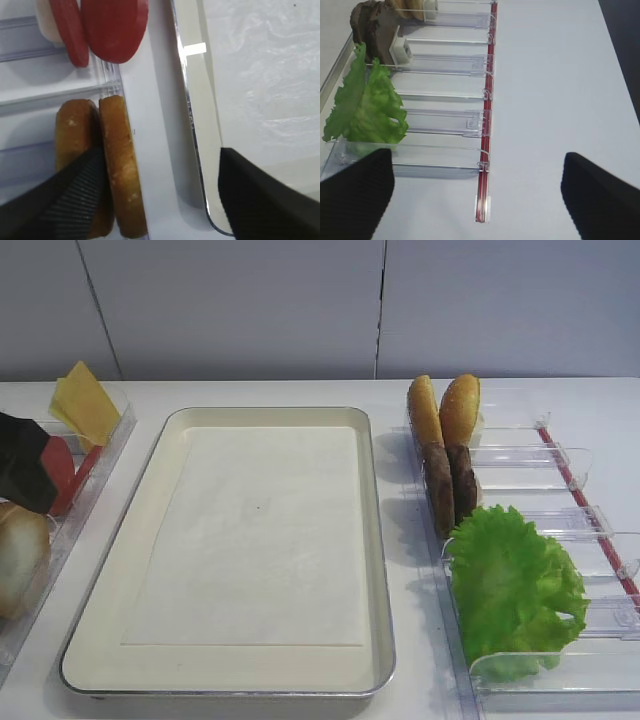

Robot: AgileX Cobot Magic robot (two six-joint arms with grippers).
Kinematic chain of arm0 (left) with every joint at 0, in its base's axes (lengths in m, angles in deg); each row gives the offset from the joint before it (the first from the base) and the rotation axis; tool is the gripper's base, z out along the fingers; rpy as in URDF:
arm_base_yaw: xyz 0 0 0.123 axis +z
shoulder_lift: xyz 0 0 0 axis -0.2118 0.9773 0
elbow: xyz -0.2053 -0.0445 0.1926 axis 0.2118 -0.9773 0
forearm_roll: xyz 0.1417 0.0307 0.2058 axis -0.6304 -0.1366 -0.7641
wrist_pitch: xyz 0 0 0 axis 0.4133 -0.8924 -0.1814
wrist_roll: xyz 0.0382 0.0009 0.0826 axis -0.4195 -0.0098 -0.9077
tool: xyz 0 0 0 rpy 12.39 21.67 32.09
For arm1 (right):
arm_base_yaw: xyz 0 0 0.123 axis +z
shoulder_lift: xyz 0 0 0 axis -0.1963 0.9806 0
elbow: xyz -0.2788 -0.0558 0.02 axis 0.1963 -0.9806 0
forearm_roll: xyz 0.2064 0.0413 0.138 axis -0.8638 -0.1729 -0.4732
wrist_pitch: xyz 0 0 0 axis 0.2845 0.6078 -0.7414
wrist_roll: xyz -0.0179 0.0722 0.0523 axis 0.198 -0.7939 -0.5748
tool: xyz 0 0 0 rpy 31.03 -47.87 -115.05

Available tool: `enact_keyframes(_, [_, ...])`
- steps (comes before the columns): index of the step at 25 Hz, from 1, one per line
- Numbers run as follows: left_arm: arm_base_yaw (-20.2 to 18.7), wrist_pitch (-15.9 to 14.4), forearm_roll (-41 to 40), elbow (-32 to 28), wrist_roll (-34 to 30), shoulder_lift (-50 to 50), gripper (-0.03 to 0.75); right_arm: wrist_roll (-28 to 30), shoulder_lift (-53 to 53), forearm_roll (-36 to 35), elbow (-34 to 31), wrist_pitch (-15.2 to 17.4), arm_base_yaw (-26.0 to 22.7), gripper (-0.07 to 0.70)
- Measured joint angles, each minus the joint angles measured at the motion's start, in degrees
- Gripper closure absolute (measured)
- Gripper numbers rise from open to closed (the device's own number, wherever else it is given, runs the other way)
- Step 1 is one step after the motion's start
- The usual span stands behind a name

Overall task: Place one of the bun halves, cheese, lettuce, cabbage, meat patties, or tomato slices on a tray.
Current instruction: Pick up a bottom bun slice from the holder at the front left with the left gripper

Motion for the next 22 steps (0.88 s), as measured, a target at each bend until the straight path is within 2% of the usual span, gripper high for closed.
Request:
enact_keyframes(8, [0.0, 0.0, -0.6, 0.1, 0.2, 0.5, 0.256, 0.0, 0.0, 0.0, 0.0, 0.0, 0.0, -0.062])
enact_keyframes(19, [0.0, -1.5, -0.1, 0.1, 0.3, 4.1, 0.257, 0.0, 0.0, 0.0, 0.0, 0.0, 0.0, -0.062])
enact_keyframes(22, [0.0, -1.5, -0.1, 0.1, 0.3, 4.4, 0.287, 0.0, 0.0, 0.0, 0.0, 0.0, 0.0, -0.062])
